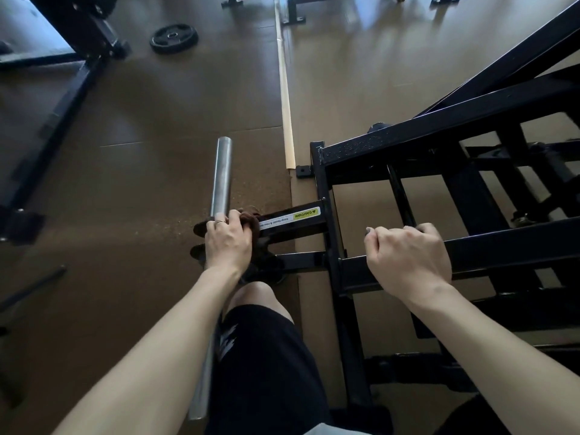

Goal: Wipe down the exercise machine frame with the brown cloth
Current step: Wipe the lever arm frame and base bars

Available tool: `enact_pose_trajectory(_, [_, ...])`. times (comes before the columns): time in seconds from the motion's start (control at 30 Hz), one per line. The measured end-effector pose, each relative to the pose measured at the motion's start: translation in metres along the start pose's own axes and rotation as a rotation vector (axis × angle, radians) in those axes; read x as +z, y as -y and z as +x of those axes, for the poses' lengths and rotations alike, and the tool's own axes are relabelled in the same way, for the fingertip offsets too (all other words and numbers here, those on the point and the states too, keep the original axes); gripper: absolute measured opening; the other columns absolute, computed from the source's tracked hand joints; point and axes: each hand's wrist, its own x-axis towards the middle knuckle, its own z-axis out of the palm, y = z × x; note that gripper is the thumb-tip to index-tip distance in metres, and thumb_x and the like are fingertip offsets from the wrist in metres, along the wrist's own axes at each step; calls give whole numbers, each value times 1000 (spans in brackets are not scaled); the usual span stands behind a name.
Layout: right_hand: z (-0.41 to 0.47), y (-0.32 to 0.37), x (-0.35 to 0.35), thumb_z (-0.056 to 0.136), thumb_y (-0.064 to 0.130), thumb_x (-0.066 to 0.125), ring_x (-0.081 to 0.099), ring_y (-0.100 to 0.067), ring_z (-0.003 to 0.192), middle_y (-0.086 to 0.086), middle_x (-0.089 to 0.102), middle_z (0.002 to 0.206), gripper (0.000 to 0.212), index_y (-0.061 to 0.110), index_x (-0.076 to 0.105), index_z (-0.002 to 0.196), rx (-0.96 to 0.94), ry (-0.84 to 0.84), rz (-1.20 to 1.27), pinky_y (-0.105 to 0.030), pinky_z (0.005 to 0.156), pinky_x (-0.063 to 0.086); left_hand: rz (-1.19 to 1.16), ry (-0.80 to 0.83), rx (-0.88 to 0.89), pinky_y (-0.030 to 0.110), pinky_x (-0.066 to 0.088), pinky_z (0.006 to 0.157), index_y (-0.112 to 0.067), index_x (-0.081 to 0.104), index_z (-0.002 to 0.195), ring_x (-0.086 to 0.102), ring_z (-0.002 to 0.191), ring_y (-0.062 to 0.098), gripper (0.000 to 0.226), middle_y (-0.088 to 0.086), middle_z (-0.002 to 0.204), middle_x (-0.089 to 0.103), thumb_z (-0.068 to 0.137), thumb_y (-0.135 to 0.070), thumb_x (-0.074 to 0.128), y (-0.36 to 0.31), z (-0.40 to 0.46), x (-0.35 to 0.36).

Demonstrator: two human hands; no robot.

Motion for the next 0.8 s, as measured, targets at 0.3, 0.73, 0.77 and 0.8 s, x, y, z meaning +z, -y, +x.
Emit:
enact_pose_trajectory(0.3, [-2, 2, -1, 102, 40, 7, 46, -19, 52, 6, 61, 56, 56, 28, 45, 63, 12, -36, 13, -39, 81, 44, -248, -18, 322, 45, 48, 96, -10, 54, 129, 51, 111, 29, 33, 12, 121, 56, 105, -31, 49, -124, -28, 2])
enact_pose_trajectory(0.73, [13, -54, -12, 103, 35, 30, 61, -28, 58, -4, 66, 56, 58, 16, 65, 62, -115, -293, -26, -48, 91, 49, -340, 37, 114, 48, 45, 94, -7, 58, 117, 50, 107, 36, 25, 18, 114, 55, 105, -28, 52, -74, -7, -6])
enact_pose_trajectory(0.77, [14, -61, -10, 103, 36, 28, 59, -27, 56, -3, 64, 54, 59, 17, 62, 59, -83, -287, -23, -47, 89, 48, -356, 27, 131, 47, 45, 93, -7, 58, 117, 50, 106, 36, 25, 18, 114, 55, 105, -28, 52, -84, -11, -5])
enact_pose_trajectory(0.8, [13, -65, -8, 104, 37, 27, 57, -26, 52, -1, 61, 52, 58, 21, 57, 56, -57, -285, -14, -46, 87, 49, -365, 19, 154, 47, 45, 93, -7, 58, 117, 49, 105, 34, 25, 18, 114, 55, 105, -28, 53, -94, -14, -4])
